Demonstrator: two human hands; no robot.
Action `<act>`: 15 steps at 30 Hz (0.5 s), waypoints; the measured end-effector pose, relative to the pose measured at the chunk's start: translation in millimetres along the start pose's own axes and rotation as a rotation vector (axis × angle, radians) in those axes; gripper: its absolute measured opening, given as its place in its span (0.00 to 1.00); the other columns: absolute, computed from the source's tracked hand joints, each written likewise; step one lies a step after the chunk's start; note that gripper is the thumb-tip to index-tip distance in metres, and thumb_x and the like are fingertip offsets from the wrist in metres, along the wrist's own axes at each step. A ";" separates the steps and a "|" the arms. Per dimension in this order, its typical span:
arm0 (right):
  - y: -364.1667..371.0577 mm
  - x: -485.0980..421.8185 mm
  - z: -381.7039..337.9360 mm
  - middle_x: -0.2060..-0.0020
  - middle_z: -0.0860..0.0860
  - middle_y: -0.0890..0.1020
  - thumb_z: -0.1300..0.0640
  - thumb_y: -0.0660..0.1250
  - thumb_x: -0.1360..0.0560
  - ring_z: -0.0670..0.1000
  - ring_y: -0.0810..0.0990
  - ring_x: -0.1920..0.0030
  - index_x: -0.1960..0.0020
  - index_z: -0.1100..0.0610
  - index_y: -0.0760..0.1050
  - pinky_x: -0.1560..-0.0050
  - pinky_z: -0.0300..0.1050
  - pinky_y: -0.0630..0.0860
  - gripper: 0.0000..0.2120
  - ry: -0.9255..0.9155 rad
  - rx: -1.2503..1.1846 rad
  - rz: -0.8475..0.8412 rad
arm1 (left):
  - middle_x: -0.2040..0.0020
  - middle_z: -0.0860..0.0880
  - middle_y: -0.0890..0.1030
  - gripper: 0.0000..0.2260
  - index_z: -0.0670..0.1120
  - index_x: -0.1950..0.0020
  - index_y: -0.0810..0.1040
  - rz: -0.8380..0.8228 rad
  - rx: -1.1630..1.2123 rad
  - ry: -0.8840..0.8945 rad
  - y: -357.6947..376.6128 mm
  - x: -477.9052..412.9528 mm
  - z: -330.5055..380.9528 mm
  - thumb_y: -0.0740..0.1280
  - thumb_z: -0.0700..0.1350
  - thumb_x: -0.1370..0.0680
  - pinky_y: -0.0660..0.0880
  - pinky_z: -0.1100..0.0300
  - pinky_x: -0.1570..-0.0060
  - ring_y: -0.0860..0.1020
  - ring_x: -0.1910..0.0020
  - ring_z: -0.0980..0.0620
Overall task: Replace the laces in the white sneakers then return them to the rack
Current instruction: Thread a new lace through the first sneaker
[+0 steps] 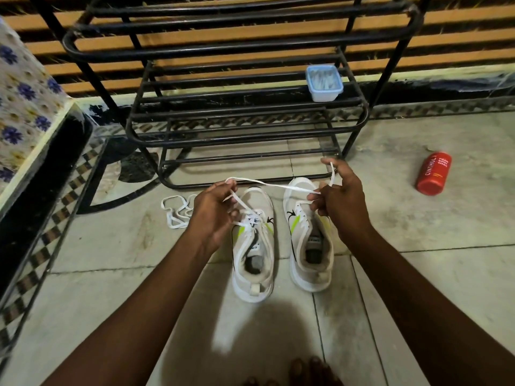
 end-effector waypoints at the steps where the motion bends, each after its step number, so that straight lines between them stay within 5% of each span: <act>1: 0.0 -0.5 1.7 0.65 0.59 0.85 0.66 0.59 0.21 0.54 0.83 0.71 0.38 0.39 0.73 0.72 0.40 0.75 0.23 0.008 0.012 -0.007 | 0.61 0.52 0.79 0.04 0.47 0.53 0.80 0.020 0.005 0.001 -1.0 -1.8 -0.5 0.67 0.40 0.19 0.64 0.61 0.68 0.73 0.67 0.56; 6: -1.4 -0.1 7.7 0.67 0.59 0.84 0.60 0.62 0.19 0.53 0.81 0.73 0.51 0.61 0.78 0.71 0.41 0.73 0.07 0.102 -0.031 -0.026 | 0.69 0.52 0.73 0.03 0.45 0.53 0.80 0.152 0.040 -0.003 -9.5 -11.7 -3.1 0.70 0.38 0.21 0.65 0.63 0.72 0.71 0.73 0.56; 11: -6.8 -1.4 7.7 0.73 0.44 0.79 0.59 0.68 0.22 0.46 0.75 0.72 0.55 0.57 0.85 0.66 0.45 0.72 0.08 -0.018 0.159 -0.028 | 0.68 0.49 0.72 0.08 0.43 0.59 0.76 0.187 0.140 -0.060 -13.2 -17.2 -1.0 0.68 0.37 0.20 0.66 0.64 0.74 0.70 0.74 0.55; 15: -8.2 2.2 4.2 0.70 0.50 0.84 0.64 0.70 0.25 0.49 0.81 0.71 0.57 0.57 0.85 0.67 0.44 0.76 0.06 -0.025 0.214 -0.085 | 0.67 0.48 0.72 0.06 0.43 0.56 0.76 0.151 0.091 -0.022 -6.9 -18.2 4.4 0.67 0.36 0.19 0.69 0.65 0.73 0.72 0.72 0.55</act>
Point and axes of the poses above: each hand's wrist, its own x-axis away from the middle knuckle, its own y-axis out of the palm, z = x × y, the point moved 2 cm from there along -x, towards the middle knuckle
